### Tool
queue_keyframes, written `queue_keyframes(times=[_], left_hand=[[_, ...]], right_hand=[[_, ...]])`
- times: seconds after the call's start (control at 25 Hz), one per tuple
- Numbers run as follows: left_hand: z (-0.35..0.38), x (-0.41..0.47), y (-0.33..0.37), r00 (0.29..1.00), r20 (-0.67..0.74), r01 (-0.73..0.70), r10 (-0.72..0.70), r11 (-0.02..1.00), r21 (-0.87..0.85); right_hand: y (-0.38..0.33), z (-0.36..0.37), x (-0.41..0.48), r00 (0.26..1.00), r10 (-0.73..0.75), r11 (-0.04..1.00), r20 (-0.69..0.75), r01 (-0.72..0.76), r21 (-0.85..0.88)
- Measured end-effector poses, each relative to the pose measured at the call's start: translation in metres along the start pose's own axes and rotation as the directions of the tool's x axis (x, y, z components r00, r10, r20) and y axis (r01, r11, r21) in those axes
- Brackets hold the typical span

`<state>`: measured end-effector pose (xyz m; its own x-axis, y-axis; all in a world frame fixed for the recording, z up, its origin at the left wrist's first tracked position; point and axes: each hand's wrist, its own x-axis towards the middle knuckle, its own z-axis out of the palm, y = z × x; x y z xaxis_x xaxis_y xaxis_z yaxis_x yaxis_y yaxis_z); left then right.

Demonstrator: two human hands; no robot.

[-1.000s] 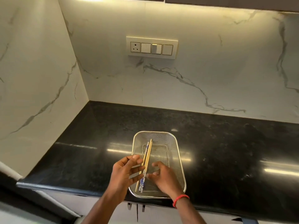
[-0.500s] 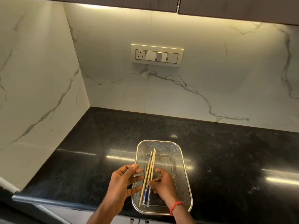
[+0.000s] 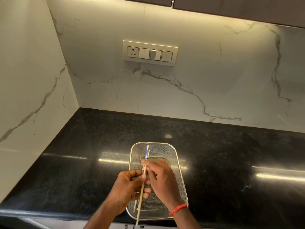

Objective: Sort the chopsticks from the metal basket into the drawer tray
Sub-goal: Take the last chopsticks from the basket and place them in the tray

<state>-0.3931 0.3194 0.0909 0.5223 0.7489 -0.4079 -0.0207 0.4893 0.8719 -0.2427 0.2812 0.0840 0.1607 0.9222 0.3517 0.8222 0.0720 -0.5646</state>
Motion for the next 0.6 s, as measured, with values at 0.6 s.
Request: queue_keyframes(times=[0.6], left_hand=[[-0.02,-0.017,0.002,0.986,-0.166,-0.024,-0.006,0.983,-0.179]], right_hand=[[0.023,0.041,-0.002,0.782,0.568,0.681,0.256,-0.621,0.388]])
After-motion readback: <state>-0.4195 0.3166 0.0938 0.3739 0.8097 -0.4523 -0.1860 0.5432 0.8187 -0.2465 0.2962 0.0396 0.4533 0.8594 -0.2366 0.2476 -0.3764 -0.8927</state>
